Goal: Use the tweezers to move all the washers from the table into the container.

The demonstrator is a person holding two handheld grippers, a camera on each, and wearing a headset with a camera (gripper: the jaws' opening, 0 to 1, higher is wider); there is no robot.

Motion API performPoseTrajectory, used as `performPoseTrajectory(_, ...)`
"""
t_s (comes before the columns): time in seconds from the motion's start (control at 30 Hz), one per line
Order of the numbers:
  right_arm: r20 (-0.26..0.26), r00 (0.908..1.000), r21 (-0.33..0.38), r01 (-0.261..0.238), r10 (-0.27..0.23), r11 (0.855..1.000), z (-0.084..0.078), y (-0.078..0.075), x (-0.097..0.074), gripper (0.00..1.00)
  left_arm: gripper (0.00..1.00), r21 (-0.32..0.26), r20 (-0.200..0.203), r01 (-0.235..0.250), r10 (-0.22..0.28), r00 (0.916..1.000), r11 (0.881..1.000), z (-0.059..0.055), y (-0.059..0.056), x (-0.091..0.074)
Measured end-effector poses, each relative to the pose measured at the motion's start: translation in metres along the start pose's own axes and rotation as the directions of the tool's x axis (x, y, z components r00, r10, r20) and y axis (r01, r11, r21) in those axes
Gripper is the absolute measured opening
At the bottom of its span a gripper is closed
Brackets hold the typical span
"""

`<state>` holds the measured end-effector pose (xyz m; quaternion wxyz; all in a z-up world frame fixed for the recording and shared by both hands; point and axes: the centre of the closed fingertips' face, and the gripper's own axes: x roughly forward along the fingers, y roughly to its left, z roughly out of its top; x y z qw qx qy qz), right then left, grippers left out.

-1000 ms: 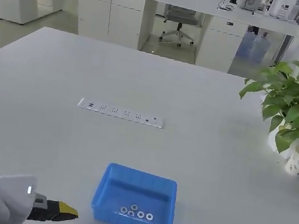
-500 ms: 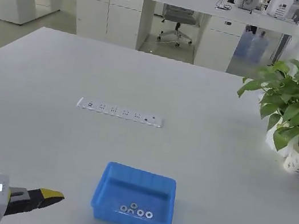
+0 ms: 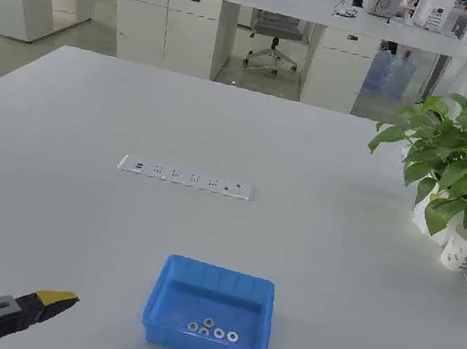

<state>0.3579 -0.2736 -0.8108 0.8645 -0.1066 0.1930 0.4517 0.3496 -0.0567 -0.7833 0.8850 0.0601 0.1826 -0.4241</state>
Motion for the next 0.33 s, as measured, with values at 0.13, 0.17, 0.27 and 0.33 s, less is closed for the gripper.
performPoseTrajectory(0.13,-0.004,1.0,-0.001,0.006,-0.006,1.0,-0.003,0.0,-0.003,1.0,0.99,-0.011,0.014,-0.006,0.006,0.9999,1.0,0.0,0.0,-0.002)
performPoseTrajectory(0.17,-0.001,1.0,0.0,0.009,-0.009,1.0,-0.003,0.0,-0.004,1.0,0.99,-0.009,0.012,-0.004,0.004,0.9999,1.0,-0.001,0.0,-0.002)
performPoseTrajectory(0.27,0.002,0.9998,-0.004,0.02,-0.02,1.0,-0.002,-0.002,-0.006,1.0,0.99,0.007,-0.008,0.004,-0.004,1.0,1.0,-0.007,-0.003,-0.003)
performPoseTrajectory(0.33,0.0,0.9998,-0.008,0.021,-0.021,1.0,-0.001,-0.004,-0.007,1.0,0.99,0.008,-0.014,0.002,-0.001,0.9999,1.0,-0.01,-0.002,-0.004)
